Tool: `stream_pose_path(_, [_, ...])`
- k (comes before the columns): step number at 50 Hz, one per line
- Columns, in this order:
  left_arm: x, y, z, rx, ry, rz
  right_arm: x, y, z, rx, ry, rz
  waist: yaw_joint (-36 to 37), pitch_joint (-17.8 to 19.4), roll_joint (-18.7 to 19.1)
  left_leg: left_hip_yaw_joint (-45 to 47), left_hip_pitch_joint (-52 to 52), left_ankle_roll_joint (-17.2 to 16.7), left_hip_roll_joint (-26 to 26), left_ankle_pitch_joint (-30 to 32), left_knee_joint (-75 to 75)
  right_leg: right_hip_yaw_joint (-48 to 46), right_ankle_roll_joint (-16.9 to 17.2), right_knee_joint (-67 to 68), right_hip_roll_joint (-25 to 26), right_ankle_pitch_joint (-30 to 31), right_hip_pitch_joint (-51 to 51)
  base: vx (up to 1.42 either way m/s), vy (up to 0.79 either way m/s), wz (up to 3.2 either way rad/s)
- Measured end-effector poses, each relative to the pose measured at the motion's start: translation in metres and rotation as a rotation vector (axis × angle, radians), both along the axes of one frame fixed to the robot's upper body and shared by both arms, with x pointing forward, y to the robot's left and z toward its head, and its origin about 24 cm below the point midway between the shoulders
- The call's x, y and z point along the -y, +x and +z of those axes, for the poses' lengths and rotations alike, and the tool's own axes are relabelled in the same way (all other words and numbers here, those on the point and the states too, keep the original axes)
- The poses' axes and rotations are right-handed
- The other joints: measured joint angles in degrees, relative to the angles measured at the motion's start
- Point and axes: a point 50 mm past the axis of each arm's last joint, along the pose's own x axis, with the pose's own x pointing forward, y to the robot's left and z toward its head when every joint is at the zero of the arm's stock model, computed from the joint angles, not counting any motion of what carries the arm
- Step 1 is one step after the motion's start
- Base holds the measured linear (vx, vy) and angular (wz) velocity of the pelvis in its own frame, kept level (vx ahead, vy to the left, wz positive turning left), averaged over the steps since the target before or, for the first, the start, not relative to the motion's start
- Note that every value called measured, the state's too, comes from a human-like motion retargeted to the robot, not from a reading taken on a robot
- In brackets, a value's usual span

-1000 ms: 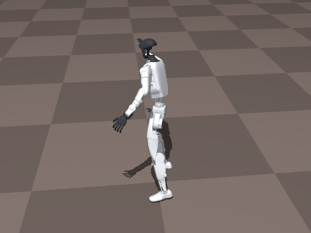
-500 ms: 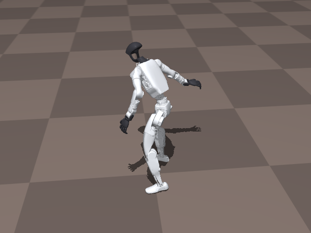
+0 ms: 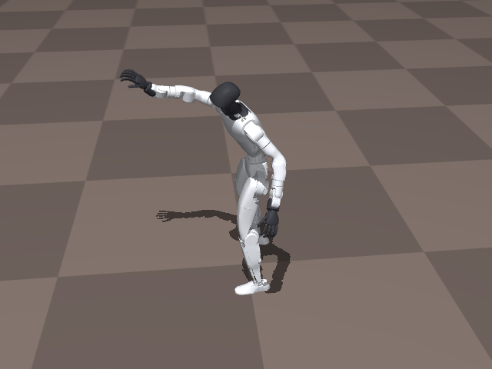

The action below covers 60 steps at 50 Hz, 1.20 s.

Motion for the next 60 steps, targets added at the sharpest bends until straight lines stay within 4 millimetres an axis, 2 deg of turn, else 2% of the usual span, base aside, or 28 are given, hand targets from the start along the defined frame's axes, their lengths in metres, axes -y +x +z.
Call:
stream_pose_path(2, [0.007,-0.015,-0.020,-0.088,-0.007,-0.029,-0.036,0.021,0.008,-0.165,-0.221,-0.014,2.14,-1.47,1.02,-1.72,-3.81,-2.20,1.41,-2.77,6.89,-2.24,0.79,5.72,0.12,-1.78,-1.43,0.11,0.00,0.78])
stream_pose_path(5, [0.012,-0.025,-0.038,-0.140,-0.048,0.005,-0.076,0.051,-0.004,-0.331,-0.440,-0.013,4.58,-1.90,0.10,-4.95,-4.39,-1.71,0.73,-1.61,4.27,-5.57,0.45,5.84,0.34,-0.72,-0.91,0.06,-0.03,0.94])
stream_pose_path(8, [0.023,-0.033,-0.055,-0.191,-0.115,0.014,-0.105,0.074,-0.031,-0.417,-0.529,0.094,7.20,-1.66,-0.18,-8.59,-4.79,-1.21,0.10,-0.25,1.40,-8.99,0.01,6.69,0.50,0.07,-0.42,0.05,-0.05,1.05])
stream_pose_path(12, [0.038,-0.046,-0.073,-0.258,-0.204,-0.002,-0.142,0.096,-0.074,-0.514,-0.517,0.325,10.32,-0.66,0.05,-13.47,-5.03,-0.84,-0.39,1.66,-2.42,-13.14,-0.98,8.86,0.64,0.69,-0.01,0.05,-0.06,1.04])
stream_pose_path(16, [0.044,-0.067,-0.084,-0.292,-0.279,0.035,-0.195,0.107,-0.122,-0.616,-0.540,0.591,12.96,0.81,-0.24,-17.50,-4.98,-0.89,-0.50,3.55,-5.90,-16.32,-2.28,11.72,0.53,0.68,0.03,0.04,-0.07,0.87])
stream_pose_path(19, [0.045,-0.086,-0.090,-0.300,-0.334,0.103,-0.248,0.103,-0.154,-0.696,-0.633,0.789,14.74,2.24,-0.37,-19.89,-5.21,-1.17,-0.57,4.66,-7.51,-18.32,-3.23,13.68,0.40,0.07,0.05,0.03,-0.08,0.70])
stream_pose_path(22, [0.048,-0.103,-0.097,-0.311,-0.384,0.167,-0.300,0.089,-0.178,-0.755,-0.726,0.978,16.34,3.87,-0.01,-22.03,-6.17,-1.67,-0.78,5.38,-7.91,-20.45,-4.16,15.01,0.48,-1.25,0.17,0.00,-0.09,0.62])
stream_pose_path(26, [0.058,-0.121,-0.106,-0.351,-0.427,0.189,-0.355,0.065,-0.203,-0.783,-0.753,1.226,17.98,4.74,0.95,-24.71,-9.54,-2.48,-1.29,6.18,-7.21,-23.72,-5.41,15.30,1.27,-3.97,-0.50,-0.05,-0.10,0.55])
stream_pose_path(30, [0.070,-0.132,-0.111,-0.399,-0.464,0.131,-0.393,0.041,-0.221,-0.825,-0.780,1.416,18.98,4.74,2.11,-26.17,-13.51,-2.53,-2.61,7.38,-6.80,-26.18,-5.99,15.05,1.40,-7.33,-2.23,-0.10,-0.08,0.41])
stream_pose_path(35, [0.086,-0.139,-0.116,-0.443,-0.533,0.045,-0.412,0.026,-0.225,-0.965,-0.820,1.525,18.66,4.74,3.46,-25.92,-16.96,-2.53,-2.97,9.62,-8.34,-26.32,-5.78,16.24,0.89,-11.53,-6.02,-0.16,-0.11,0.06])
stream_pose_path(39, [0.093,-0.144,-0.118,-0.491,-0.546,-0.003,-0.401,0.035,-0.205,-1.005,-0.708,1.533,17.11,4.74,3.30,-23.42,-17.19,-2.53,-1.88,11.00,-9.96,-23.04,-4.80,19.34,-0.33,-13.92,-9.73,-0.20,-0.15,-0.48])
stream_pose_path(42, [0.092,-0.147,-0.117,-0.518,-0.531,-0.022,-0.375,0.052,-0.181,-0.998,-0.553,1.491,15.29,4.74,2.41,-20.37,-15.93,-2.53,-0.76,10.97,-9.90,-19.16,-3.67,22.24,-1.37,-15.07,-12.01,-0.18,-0.17,-0.87])
stream_pose_path(45, [0.087,-0.148,-0.115,-0.522,-0.506,-0.013,-0.328,0.074,-0.153,-0.964,-0.304,1.434,13.08,4.74,1.33,-16.76,-13.49,-2.53,0.48,9.78,-8.29,-14.80,-2.46,24.62,-1.91,-15.87,-12.99,-0.13,-0.18,-1.09])
stream_pose_path(47, [0.081,-0.147,-0.113,-0.513,-0.484,0.008,-0.283,0.089,-0.130,-0.874,-0.051,1.417,11.48,4.74,0.88,-14.23,-11.14,-2.53,1.38,8.48,-6.62,-12.01,-1.80,25.43,-1.81,-16.31,-12.48,-0.08,-0.17,-1.17])
stream_pose_path(49, [0.075,-0.146,-0.110,-0.494,-0.459,0.046,-0.229,0.098,-0.104,-0.663,0.238,1.423,9.66,4.74,0.68,-11.73,-8.11,-2.53,2.27,7.24,-5.26,-9.50,-1.32,25.56,-1.48,-16.74,-11.08,-0.03,-0.15,-1.17])
stream_pose_path(51, [0.068,-0.144,-0.108,-0.475,-0.432,0.093,-0.169,0.096,-0.076,-0.332,0.512,1.429,7.51,4.45,0.74,-9.36,-4.71,-2.53,3.11,6.21,-4.40,-7.30,-1.01,25.12,-0.98,-17.09,-9.14,0.02,-0.12,-1.10])
stream_pose_path(53, [0.062,-0.144,-0.107,-0.465,-0.408,0.144,-0.109,0.082,-0.051,0.073,0.746,1.424,4.80,2.88,0.90,-7.20,-1.73,-2.53,3.88,5.57,-4.20,-5.42,-0.81,24.16,-0.34,-17.21,-7.47,0.06,-0.09,-0.98])
stream_pose_path(55, [0.057,-0.144,-0.106,-0.460,-0.387,0.188,-0.055,0.058,-0.033,0.477,0.924,1.399,1.63,0.58,1.09,-5.26,0.85,-2.53,4.44,5.25,-4.54,-3.82,-0.59,23.02,0.21,-17.17,-6.13,0.08,-0.11,-0.92])
stream_pose_path(57, [0.043,-0.136,-0.100,-0.414,-0.354,0.262,-0.017,0.033,-0.020,0.803,1.045,1.346,-1.22,-1.24,2.63,-4.47,7.26,-2.53,8.50,8.61,-12.66,-2.92,-1.38,15.41,5.72,-15.63,-1.84,0.07,-0.21,-0.98])
stream_pose_path(60, [0.036,-0.127,-0.095,-0.386,-0.341,0.280,0.025,-0.004,-0.013,1.031,1.076,1.233,-6.51,-4.40,3.54,-2.05,11.12,-2.53,8.76,9.01,-14.78,-1.46,-0.92,12.92,6.38,-14.74,0.56,0.12,-0.01,-0.55])
